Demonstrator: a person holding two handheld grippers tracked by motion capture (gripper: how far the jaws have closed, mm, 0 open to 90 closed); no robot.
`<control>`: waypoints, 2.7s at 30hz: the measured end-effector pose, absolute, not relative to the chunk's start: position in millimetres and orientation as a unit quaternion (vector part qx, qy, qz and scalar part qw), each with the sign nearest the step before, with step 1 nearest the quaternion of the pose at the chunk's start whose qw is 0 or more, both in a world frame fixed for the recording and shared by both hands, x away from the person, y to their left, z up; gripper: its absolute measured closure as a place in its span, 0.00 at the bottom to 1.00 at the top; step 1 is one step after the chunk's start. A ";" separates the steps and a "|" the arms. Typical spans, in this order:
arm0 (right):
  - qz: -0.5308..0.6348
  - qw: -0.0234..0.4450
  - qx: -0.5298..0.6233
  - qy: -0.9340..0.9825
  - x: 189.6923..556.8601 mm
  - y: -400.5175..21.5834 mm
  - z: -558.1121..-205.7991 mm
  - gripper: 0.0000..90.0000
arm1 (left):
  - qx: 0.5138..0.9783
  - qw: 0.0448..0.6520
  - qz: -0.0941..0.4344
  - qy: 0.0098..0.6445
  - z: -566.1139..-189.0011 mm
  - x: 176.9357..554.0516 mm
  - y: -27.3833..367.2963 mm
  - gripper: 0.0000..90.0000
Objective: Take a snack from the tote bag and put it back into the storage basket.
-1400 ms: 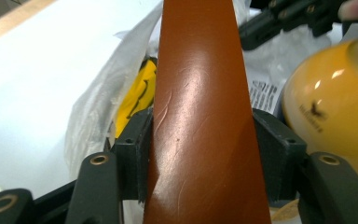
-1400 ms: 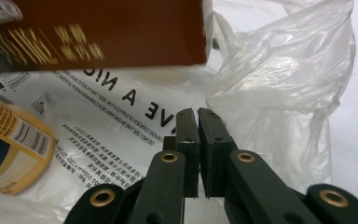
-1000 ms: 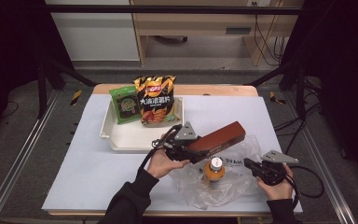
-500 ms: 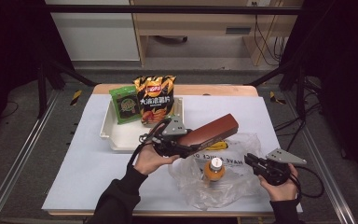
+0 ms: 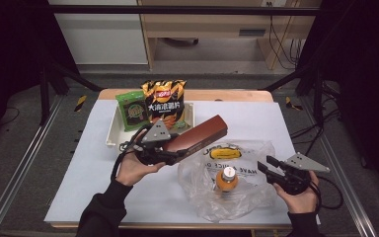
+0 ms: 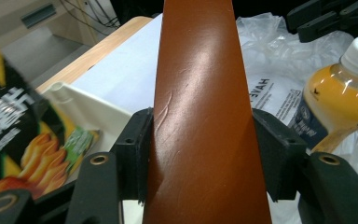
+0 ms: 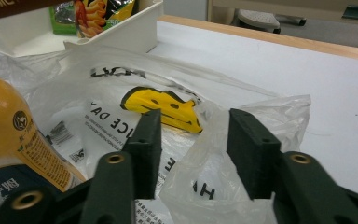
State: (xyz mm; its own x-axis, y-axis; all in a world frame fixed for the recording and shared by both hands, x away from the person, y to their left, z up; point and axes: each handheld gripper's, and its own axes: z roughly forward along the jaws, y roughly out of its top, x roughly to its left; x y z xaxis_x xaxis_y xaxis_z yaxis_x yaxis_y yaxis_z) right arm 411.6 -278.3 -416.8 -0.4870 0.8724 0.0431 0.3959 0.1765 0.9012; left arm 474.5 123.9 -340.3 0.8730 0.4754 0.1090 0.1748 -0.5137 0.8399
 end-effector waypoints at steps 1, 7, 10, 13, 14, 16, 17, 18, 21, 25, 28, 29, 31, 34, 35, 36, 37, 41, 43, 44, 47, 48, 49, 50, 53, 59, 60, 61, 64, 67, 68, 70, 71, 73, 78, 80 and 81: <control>0.468 0.255 0.436 0.725 411.7 -278.1 -416.5 0.58 | 0.854 0.453 0.168 0.193 -339.5 473.8 128.9 0.48; 0.465 0.257 0.432 0.729 409.9 -274.5 -411.5 0.52 | 0.850 0.450 0.176 0.210 -339.1 471.7 151.8 0.48; 0.467 0.256 0.430 0.729 408.9 -273.2 -408.3 0.50 | 0.847 0.450 0.179 0.220 -339.8 472.1 162.0 0.48; 0.467 0.257 0.429 0.729 408.3 -272.0 -405.8 0.49 | 0.844 0.447 0.184 0.231 -340.8 473.7 173.2 0.48; 0.466 0.258 0.427 0.730 408.5 -271.8 -405.5 0.49 | 0.844 0.446 0.185 0.233 -341.2 474.1 175.6 0.48; 0.466 0.257 0.427 0.731 408.6 -271.2 -405.5 0.49 | 0.843 0.445 0.186 0.239 -342.1 475.3 181.7 0.48; 0.465 0.257 0.428 0.731 408.9 -271.0 -405.7 0.49 | 0.842 0.443 0.188 0.242 -342.7 475.7 184.3 0.48; 0.465 0.257 0.429 0.731 409.1 -270.8 -405.9 0.49 | 0.843 0.441 0.189 0.245 -343.2 476.5 187.1 0.48; 0.463 0.259 0.429 0.732 409.7 -271.1 -406.3 0.49 | 0.842 0.437 0.191 0.253 -345.5 478.9 194.7 0.48; 0.459 0.261 0.430 0.732 410.4 -272.4 -407.6 0.49 | 0.839 0.434 0.195 0.264 -349.4 482.0 204.5 0.48; 0.459 0.260 0.431 0.732 410.5 -272.8 -408.6 0.49 | 0.838 0.432 0.197 0.270 -351.3 483.4 210.0 0.48; 0.458 0.260 0.431 0.732 410.7 -273.1 -409.0 0.50 | 0.837 0.432 0.197 0.272 -352.4 484.2 212.4 0.48; 0.457 0.261 0.432 0.732 410.9 -273.4 -409.4 0.50 | 0.837 0.430 0.197 0.275 -354.2 485.6 215.5 0.48; 0.457 0.260 0.433 0.732 411.0 -273.4 -410.3 0.50 | 0.838 0.424 0.197 0.280 -359.5 489.1 220.1 0.48; 0.456 0.261 0.434 0.732 411.2 -273.7 -410.8 0.50 | 0.838 0.423 0.197 0.281 -361.0 490.0 221.0 0.48; 0.455 0.261 0.433 0.733 411.4 -273.8 -411.0 0.50 | 0.838 0.423 0.196 0.282 -362.7 490.7 221.5 0.48; 0.456 0.260 0.434 0.732 411.5 -273.9 -411.3 0.50 | 0.840 0.420 0.195 0.284 -364.8 491.7 222.5 0.48; 0.454 0.261 0.434 0.733 412.0 -274.5 -412.4 0.50 | 0.845 0.410 0.190 0.286 -374.5 497.2 223.8 0.48; 0.453 0.261 0.433 0.734 412.4 -274.6 -412.8 0.50 | 0.848 0.402 0.188 0.288 -379.6 501.6 222.5 0.48; 0.453 0.261 0.434 0.734 412.5 -274.6 -413.0 0.50 | 0.850 0.399 0.188 0.289 -381.7 503.7 221.6 0.48; 0.453 0.260 0.435 0.734 412.5 -274.9 -413.4 0.51 | 0.851 0.397 0.182 0.291 -386.6 508.6 219.1 0.48; 0.453 0.260 0.436 0.733 412.3 -275.0 -413.3 0.51 | 0.852 0.396 0.181 0.290 -388.2 510.6 218.1 0.48; 0.453 0.261 0.435 0.733 412.4 -275.6 -413.5 0.51 | 0.852 0.396 0.179 0.291 -389.8 512.6 217.2 0.48; 0.454 0.261 0.436 0.732 412.5 -275.8 -413.6 0.51 | 0.853 0.397 0.175 0.291 -391.4 514.6 215.8 0.48; 0.452 0.262 0.436 0.733 412.9 -277.0 -414.4 0.51 | 0.858 0.391 0.170 0.287 -396.3 520.1 210.3 0.48; 0.453 0.259 0.438 0.732 413.2 -277.3 -415.7 0.51 | 0.865 0.382 0.162 0.283 -405.1 529.6 203.2 0.48; 0.451 0.260 0.437 0.733 413.4 -277.5 -415.9 0.51 | 0.866 0.381 0.161 0.283 -406.7 531.6 202.4 0.48; 0.451 0.260 0.437 0.733 413.5 -277.5 -415.9 0.51 | 0.866 0.380 0.161 0.282 -407.6 532.6 202.0 0.48; 0.450 0.259 0.438 0.734 413.6 -277.5 -416.3 0.51 | 0.867 0.383 0.151 0.279 -411.1 536.4 200.5 0.48; 0.450 0.259 0.437 0.734 413.7 -277.7 -416.5 0.51 | 0.870 0.380 0.148 0.277 -415.6 540.0 196.1 0.48; 0.450 0.259 0.437 0.734 413.7 -277.8 -416.5 0.51 | 0.871 0.379 0.147 0.276 -416.8 541.0 195.1 0.48; 0.451 0.259 0.437 0.734 413.5 -277.8 -416.3 0.51 | 0.873 0.376 0.144 0.275 -419.9 542.9 191.9 0.48; 0.451 0.259 0.437 0.734 413.6 -277.8 -416.4 0.51 | 0.874 0.376 0.142 0.274 -421.8 544.0 189.9 0.48; 0.451 0.259 0.437 0.734 413.6 -277.8 -416.5 0.51 | 0.872 0.378 0.143 0.277 -422.1 545.7 189.2 0.48; 0.451 0.256 0.438 0.735 414.4 -276.5 -417.3 0.51 | 0.868 0.386 0.134 0.283 -423.9 550.5 190.3 0.47; 0.450 0.256 0.437 0.736 414.6 -275.5 -417.7 0.51 | 0.867 0.386 0.135 0.284 -424.1 551.1 189.2 0.47; 0.450 0.256 0.436 0.736 414.7 -275.3 -417.7 0.51 | 0.867 0.386 0.134 0.287 -423.9 551.3 189.1 0.47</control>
State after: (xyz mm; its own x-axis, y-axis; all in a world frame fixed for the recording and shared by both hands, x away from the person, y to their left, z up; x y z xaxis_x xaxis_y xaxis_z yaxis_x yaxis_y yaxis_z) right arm 414.7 -275.3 -417.7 -0.4883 0.8725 0.0164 0.4118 0.2138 0.8858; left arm 551.3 189.1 -423.9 0.7994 0.6007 0.0118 0.3934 -0.5382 0.7454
